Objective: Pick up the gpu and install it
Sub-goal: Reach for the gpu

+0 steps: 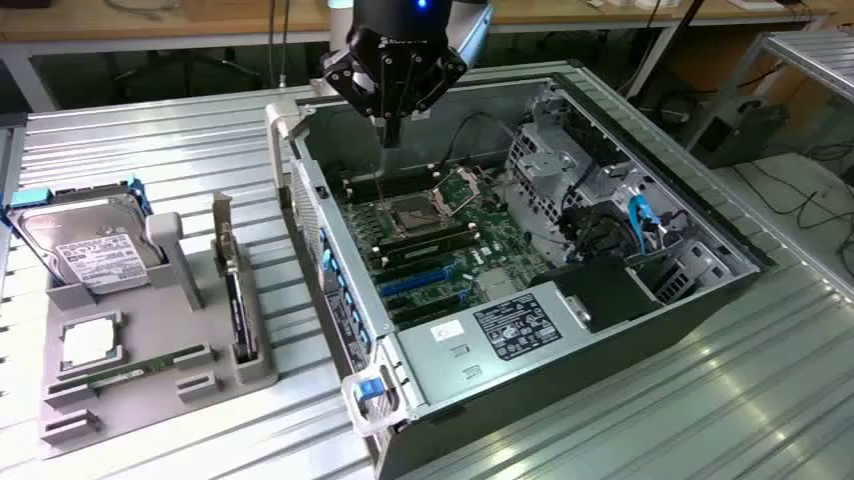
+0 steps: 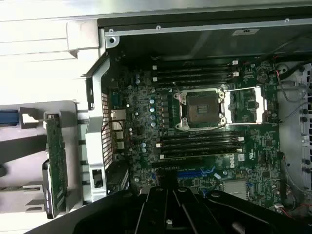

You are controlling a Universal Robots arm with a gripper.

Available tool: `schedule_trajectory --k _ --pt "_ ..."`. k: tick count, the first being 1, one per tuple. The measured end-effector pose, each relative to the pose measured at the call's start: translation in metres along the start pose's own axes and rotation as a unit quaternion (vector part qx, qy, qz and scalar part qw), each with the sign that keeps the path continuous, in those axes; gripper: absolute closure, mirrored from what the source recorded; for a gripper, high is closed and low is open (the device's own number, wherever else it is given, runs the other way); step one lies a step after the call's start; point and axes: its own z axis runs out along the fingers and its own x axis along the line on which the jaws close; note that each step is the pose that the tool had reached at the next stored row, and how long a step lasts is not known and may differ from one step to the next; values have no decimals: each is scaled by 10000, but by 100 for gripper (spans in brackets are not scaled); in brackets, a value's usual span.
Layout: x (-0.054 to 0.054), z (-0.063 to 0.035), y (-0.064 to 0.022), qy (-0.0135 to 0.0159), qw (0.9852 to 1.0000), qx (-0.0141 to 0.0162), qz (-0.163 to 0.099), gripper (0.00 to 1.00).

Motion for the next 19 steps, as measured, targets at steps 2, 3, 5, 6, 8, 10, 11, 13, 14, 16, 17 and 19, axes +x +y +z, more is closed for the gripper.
schedule_trajectory --k 2,3,5,6,8,10,11,13,14,16,17,19 --pt "0 0 0 0 10000 -4 -1 89" --pt "0 0 0 0 10000 -6 -1 89" --pt "0 0 0 1 10000 -8 -2 89" --pt "0 0 0 1 10000 -8 -2 89" --pt "0 0 0 1 10000 -10 -2 89" --pt "22 -2 -9 1 10000 -11 -3 89" --pt "65 -3 -31 1 10000 -12 -3 89" --pt "146 -7 -63 0 10000 -11 -3 89" --pt "198 -8 -78 0 10000 -12 -2 89" --pt "329 -14 -112 0 10000 -11 -3 89" --pt "376 -15 -123 0 10000 -11 -2 89" --pt "458 -18 -143 0 10000 -12 -3 89"
